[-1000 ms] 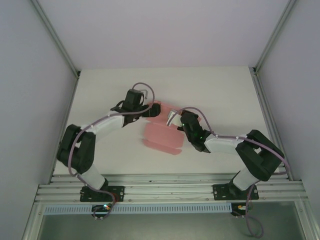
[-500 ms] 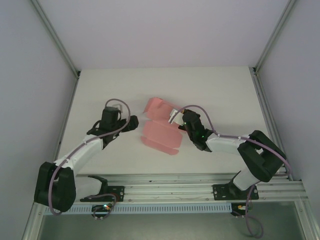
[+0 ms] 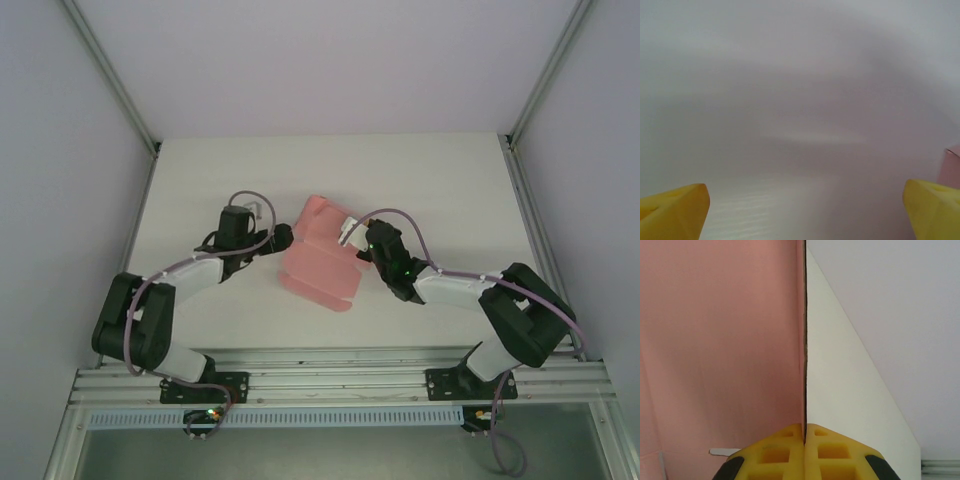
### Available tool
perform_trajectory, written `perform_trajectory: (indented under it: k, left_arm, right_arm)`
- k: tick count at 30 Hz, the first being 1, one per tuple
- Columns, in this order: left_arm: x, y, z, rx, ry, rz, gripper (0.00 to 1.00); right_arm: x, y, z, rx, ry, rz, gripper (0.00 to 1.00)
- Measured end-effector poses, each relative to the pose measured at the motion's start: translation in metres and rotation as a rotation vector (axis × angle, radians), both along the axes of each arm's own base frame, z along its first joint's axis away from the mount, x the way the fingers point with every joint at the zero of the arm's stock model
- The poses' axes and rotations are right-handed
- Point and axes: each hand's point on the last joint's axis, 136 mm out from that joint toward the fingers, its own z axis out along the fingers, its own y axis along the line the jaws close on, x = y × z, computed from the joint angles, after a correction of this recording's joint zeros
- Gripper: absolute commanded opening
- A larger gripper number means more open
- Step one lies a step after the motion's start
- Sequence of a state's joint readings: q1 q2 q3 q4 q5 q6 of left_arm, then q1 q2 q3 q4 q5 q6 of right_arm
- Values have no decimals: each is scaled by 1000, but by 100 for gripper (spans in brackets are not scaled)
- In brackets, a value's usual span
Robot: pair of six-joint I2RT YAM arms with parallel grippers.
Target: Assemble paper box
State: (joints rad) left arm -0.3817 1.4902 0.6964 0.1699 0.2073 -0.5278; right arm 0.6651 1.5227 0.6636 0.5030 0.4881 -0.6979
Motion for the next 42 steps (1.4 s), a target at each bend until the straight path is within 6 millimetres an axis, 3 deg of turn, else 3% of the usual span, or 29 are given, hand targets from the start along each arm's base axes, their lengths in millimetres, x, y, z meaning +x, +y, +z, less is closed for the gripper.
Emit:
perform_trajectory:
  k: [6, 12, 17, 25, 32, 35, 38, 42]
  left_arm:
    - [6, -29, 11, -78, -72, -87, 100]
    - [5, -50, -2, -78, -66, -130, 100]
    - [4, -62, -2, -81, -89, -152, 100]
    - [-2, -51, 10, -41, -119, -137, 100]
    - [-9, -9, 56, 41, -173, -30, 100]
    - [-10, -2, 72, 57, -181, -3, 99]
    - [-10, -6, 84, 47, -202, -33, 100]
    - [-9, -21, 89, 34, -221, -141, 84]
  right_arm:
    - [2, -8, -2, 23, 12, -34, 0]
    - [-2, -10, 5, 48, 14, -36, 0]
    - [-8, -14, 4, 48, 19, -34, 0]
    - [-9, -16, 2, -28, 16, -13, 0]
    - [-8, -12, 5, -67, 14, 13, 0]
    - [-8, -12, 5, -71, 19, 15, 0]
    - [-9, -10, 5, -69, 19, 23, 0]
    - [-10, -7, 5, -82, 20, 44, 0]
